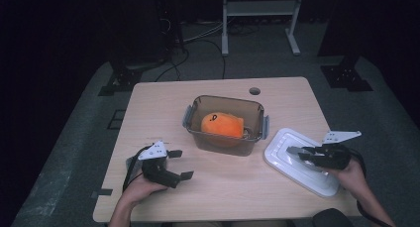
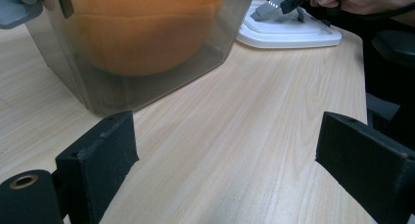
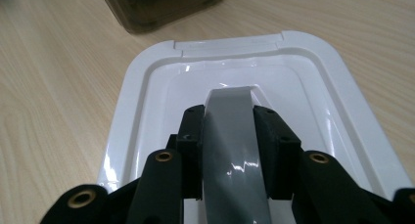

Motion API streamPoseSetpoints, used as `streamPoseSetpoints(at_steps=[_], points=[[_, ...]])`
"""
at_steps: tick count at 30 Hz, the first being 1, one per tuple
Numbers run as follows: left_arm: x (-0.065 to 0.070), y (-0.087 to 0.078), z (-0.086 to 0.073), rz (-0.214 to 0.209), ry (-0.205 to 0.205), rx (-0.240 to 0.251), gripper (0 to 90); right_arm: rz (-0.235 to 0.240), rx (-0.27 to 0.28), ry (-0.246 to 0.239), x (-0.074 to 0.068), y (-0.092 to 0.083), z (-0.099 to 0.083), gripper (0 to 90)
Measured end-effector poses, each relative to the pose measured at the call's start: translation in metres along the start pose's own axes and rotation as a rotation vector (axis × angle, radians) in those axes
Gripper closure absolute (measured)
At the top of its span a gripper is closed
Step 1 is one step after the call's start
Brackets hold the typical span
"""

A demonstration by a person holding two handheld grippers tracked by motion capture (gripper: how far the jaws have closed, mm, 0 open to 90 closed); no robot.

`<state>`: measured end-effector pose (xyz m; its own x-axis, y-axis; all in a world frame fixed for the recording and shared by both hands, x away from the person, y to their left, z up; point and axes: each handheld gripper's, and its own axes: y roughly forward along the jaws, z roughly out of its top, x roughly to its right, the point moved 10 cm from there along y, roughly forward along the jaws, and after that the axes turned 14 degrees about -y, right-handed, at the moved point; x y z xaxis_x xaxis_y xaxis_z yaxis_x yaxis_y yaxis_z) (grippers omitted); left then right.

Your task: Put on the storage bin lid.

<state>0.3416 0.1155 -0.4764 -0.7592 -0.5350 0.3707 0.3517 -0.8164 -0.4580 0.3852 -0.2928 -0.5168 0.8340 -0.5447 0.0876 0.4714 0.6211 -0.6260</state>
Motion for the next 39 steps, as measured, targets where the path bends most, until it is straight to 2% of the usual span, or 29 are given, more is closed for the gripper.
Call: streamPoseSetpoints(at_steps=[20, 39], points=[[0.000, -0.001, 0.001, 0.001, 0.003, 0.003, 7.5, 0.006, 0.033, -0.021, 0.000, -0.028, 0.029, 65.5], [0.000, -0.001, 0.000, 0.001, -0.001, -0.001, 7.5, -0.012, 0.067, -0.051, 0.001, -0.068, 0.057, 65.5]])
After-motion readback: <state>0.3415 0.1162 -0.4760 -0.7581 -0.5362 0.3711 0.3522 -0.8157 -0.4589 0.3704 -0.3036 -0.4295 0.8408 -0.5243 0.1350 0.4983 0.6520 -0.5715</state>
